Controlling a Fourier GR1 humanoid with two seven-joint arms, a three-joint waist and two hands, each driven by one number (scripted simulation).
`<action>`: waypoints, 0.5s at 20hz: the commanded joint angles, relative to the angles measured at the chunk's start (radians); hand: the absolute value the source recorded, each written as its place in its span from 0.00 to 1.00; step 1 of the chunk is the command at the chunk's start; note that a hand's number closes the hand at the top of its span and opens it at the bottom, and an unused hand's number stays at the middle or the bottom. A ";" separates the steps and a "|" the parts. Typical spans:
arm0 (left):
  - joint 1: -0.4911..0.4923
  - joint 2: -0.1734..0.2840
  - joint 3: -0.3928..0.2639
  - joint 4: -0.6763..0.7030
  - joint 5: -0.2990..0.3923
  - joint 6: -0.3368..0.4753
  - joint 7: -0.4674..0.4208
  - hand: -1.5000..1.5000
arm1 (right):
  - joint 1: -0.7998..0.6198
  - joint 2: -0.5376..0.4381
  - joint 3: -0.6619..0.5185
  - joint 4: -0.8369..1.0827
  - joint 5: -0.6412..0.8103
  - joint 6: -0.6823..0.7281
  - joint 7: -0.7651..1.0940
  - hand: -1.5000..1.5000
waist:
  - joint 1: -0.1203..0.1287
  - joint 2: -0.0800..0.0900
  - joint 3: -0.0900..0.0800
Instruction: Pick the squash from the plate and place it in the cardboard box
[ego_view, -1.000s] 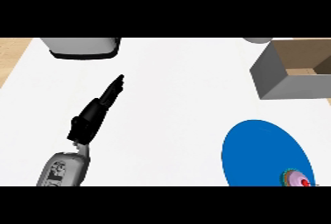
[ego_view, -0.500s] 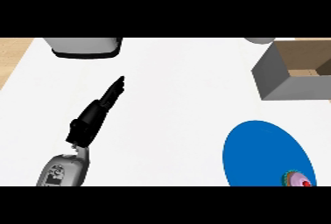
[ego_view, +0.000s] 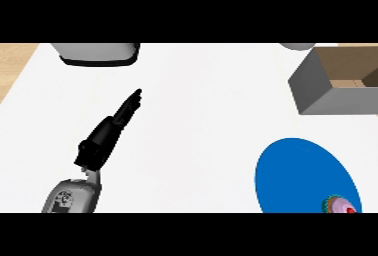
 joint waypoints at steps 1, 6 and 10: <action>-0.042 -0.018 -0.008 0.030 -0.012 0.008 0.011 0.50 | -0.108 0.013 0.079 0.198 0.109 -0.115 -0.065 1.00 | 0.009 0.004 0.001; -0.025 -0.015 -0.001 -0.007 -0.007 0.006 0.031 0.50 | -0.162 0.040 0.118 0.379 0.180 -0.203 -0.123 1.00 | 0.004 0.002 0.001; -0.039 0.004 0.022 0.055 -0.001 -0.011 -0.047 0.50 | -0.225 0.056 0.081 0.584 0.167 -0.227 -0.146 1.00 | 0.011 0.007 0.001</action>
